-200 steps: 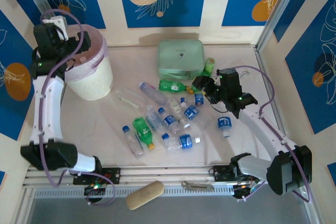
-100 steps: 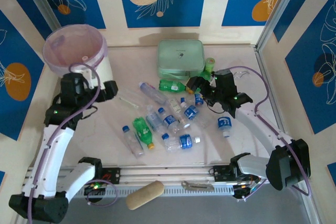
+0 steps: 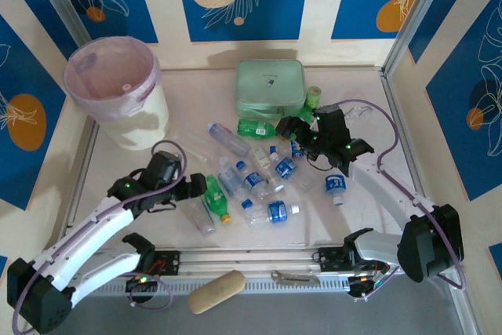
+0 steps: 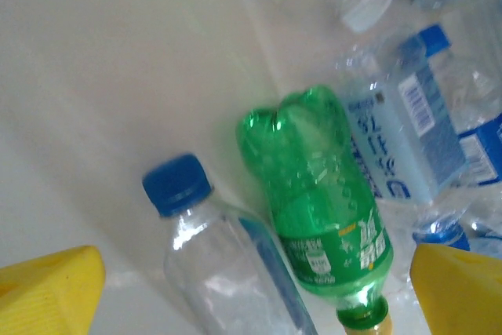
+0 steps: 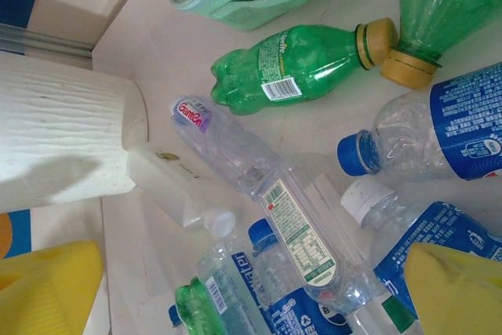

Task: Put the plastic bottles in the bin

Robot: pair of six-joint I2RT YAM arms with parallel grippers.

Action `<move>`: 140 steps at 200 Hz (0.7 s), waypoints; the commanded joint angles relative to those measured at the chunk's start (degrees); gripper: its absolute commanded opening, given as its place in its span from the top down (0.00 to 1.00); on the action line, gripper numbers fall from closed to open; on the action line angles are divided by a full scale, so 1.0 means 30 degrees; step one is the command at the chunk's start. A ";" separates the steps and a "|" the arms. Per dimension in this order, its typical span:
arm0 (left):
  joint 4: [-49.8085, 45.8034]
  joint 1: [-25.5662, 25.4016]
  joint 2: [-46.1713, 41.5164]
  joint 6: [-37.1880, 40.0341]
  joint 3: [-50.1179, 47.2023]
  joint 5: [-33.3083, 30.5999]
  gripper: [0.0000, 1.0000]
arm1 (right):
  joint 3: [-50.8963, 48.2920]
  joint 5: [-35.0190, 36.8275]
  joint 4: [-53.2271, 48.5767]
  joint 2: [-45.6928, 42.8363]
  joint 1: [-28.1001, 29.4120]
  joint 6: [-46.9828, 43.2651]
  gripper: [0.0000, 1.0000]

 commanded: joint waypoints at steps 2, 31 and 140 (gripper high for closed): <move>-0.1410 -0.2068 0.0660 -0.3263 -0.0446 -0.1898 0.01 | 0.0363 0.0136 0.0117 0.0372 -0.0031 0.0175 0.01; -0.0944 -0.4409 0.2528 -0.4956 -0.0721 -0.2654 0.00 | 0.0385 0.0072 -0.0266 0.0546 -0.0058 0.0245 0.01; 0.1347 -0.5961 0.5533 -0.6202 -0.2513 -0.4038 0.09 | -0.0479 0.0434 -0.0451 -0.0510 -0.0646 0.0307 0.01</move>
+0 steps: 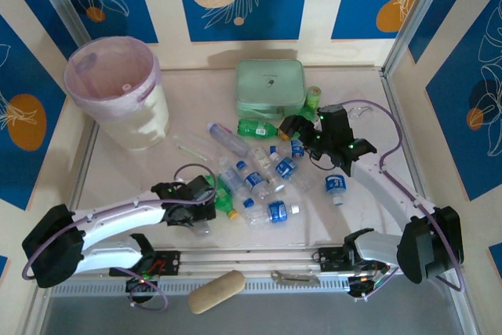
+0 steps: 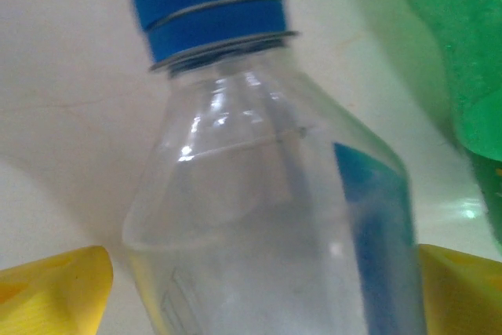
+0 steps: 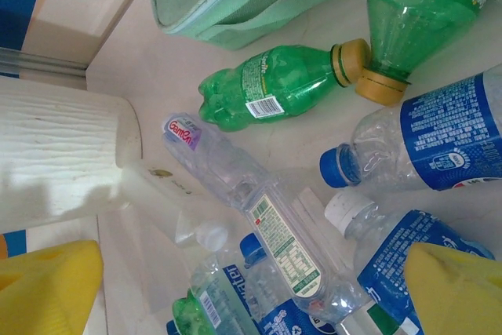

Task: Put the plastic bottles in the bin

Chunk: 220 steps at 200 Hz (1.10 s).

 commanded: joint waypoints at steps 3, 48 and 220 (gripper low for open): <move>0.0417 -0.0161 -0.0055 -0.0513 -0.0367 -0.0807 0.10 | -0.0405 0.0144 -0.0265 -0.0288 -0.0078 0.0245 0.01; 0.1037 -0.0161 -0.0056 -0.0368 -0.0847 -0.1185 0.29 | -0.0379 -0.0061 -0.0103 -0.0087 -0.0048 0.0294 0.01; 0.0730 0.4810 -0.0525 1.1898 0.9073 -0.3762 0.59 | 0.0215 -0.0399 0.0160 0.0454 -0.0107 0.0109 0.01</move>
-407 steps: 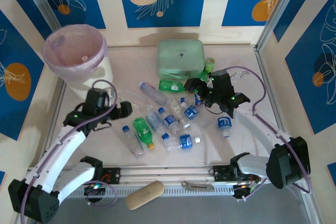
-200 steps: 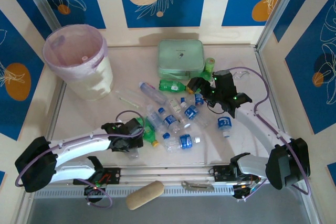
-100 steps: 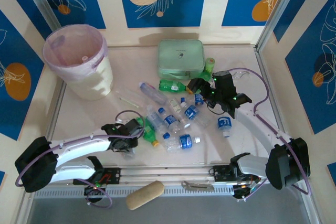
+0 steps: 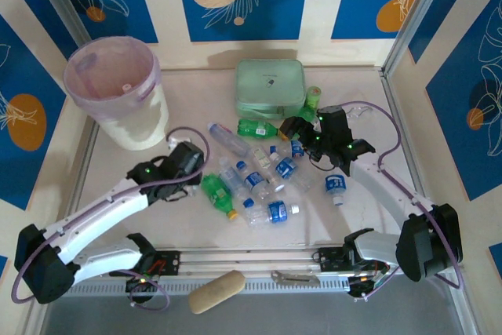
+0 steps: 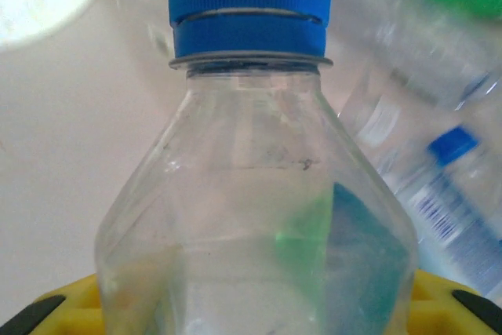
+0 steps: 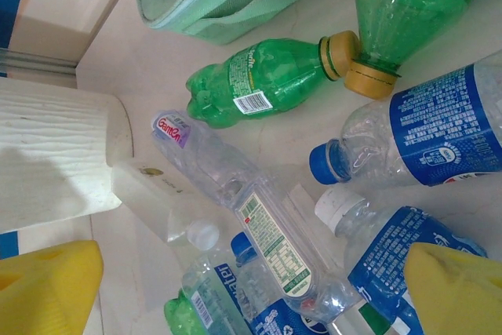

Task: Put the plastic bottles in the bin

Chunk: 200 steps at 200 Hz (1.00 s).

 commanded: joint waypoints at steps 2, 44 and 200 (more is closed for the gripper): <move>0.1204 0.1366 0.1130 0.4118 0.2852 0.0789 0.59 | 0.0416 -0.0381 0.0073 0.0153 -0.0092 0.0057 0.01; 0.2632 0.3876 0.3720 0.7777 0.8238 0.2603 0.59 | 0.0437 -0.0531 0.0044 0.0088 -0.0092 -0.0105 0.01; 0.5609 1.4476 0.8291 1.2211 1.7037 0.3381 0.59 | -0.0173 -0.0539 -0.0183 -0.0418 -0.0450 -0.0265 0.01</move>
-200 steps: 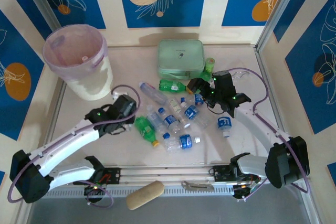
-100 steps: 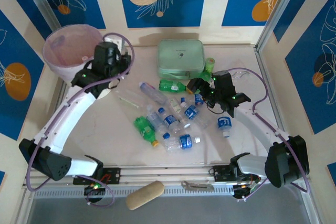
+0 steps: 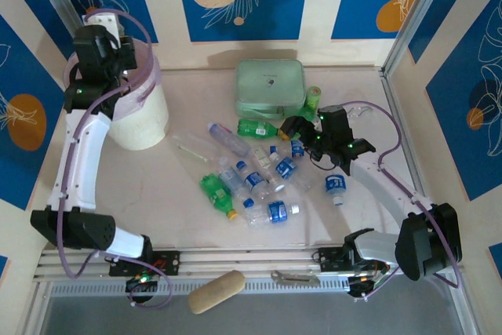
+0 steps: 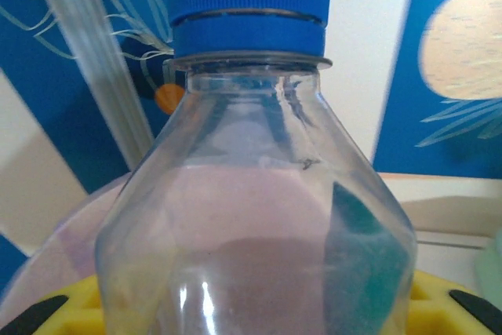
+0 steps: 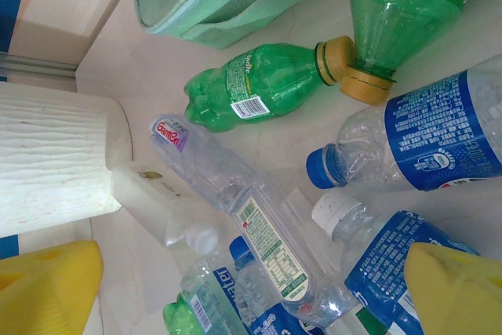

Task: Put the plastic bottles in the bin

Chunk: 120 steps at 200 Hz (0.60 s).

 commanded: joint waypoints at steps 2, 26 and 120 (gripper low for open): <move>0.0718 0.1385 0.1013 0.0162 0.0707 0.0503 0.59 | -0.0172 -0.0389 -0.0284 -0.0516 -0.0147 -0.0214 0.01; 0.0742 0.2805 0.2016 -0.1118 0.0657 0.1475 0.59 | -0.0200 -0.0189 -0.0638 -0.0807 -0.0182 -0.0340 0.01; -0.0492 0.4059 0.5436 -0.2283 0.0728 0.3004 0.59 | -0.0584 0.0405 -0.1347 -0.2151 -0.0348 -0.0337 0.01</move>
